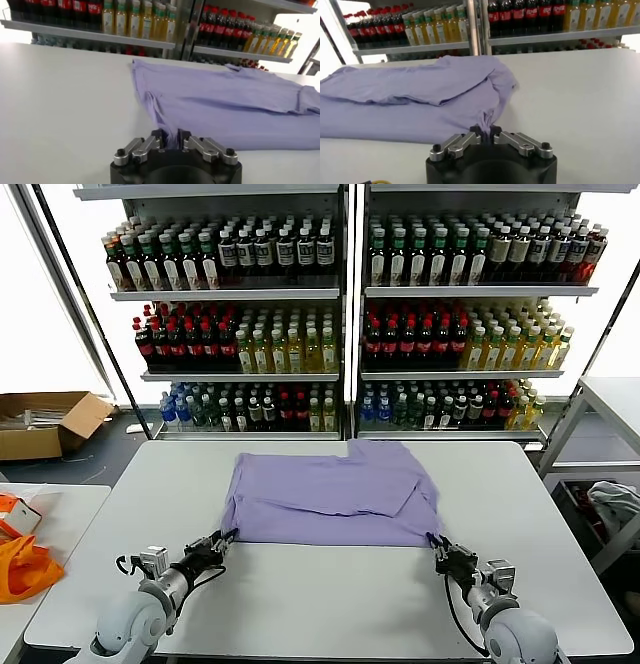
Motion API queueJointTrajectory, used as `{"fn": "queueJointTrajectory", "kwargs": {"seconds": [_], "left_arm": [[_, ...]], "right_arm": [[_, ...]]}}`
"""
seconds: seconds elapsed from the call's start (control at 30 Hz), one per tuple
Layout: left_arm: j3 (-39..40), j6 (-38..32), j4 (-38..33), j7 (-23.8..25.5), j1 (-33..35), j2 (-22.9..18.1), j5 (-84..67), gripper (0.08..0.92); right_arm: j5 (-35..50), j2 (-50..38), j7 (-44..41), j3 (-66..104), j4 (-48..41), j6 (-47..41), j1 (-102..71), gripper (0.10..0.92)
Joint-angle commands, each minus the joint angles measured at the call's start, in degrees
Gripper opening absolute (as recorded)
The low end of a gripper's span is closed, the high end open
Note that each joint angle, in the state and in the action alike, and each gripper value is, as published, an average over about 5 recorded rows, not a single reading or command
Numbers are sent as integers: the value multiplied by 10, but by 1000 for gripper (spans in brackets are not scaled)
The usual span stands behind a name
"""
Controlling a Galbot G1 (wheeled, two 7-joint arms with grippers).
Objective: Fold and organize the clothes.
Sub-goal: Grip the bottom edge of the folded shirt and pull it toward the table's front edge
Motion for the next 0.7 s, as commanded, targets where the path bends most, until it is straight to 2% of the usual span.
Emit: {"fn": "queueJointTrajectory", "kwargs": {"seconds": [0.03, 0.3, 0.5, 0.7], "left_arm": [[-11, -8, -46, -3, 38, -2, 14, 101], [-69, -4, -137, -11, 153, 2, 45, 85], [-134, 12, -215, -3, 252, -30, 60, 85], [-187, 37, -246, 2, 330, -60, 71, 85]], "right_arm": [[3, -8, 2, 13, 41, 7, -32, 122], [0, -40, -1, 69, 141, 10, -158, 122], [-13, -40, -7, 119, 224, 12, -277, 122], [-40, -48, -13, 144, 254, -8, -338, 122]]}}
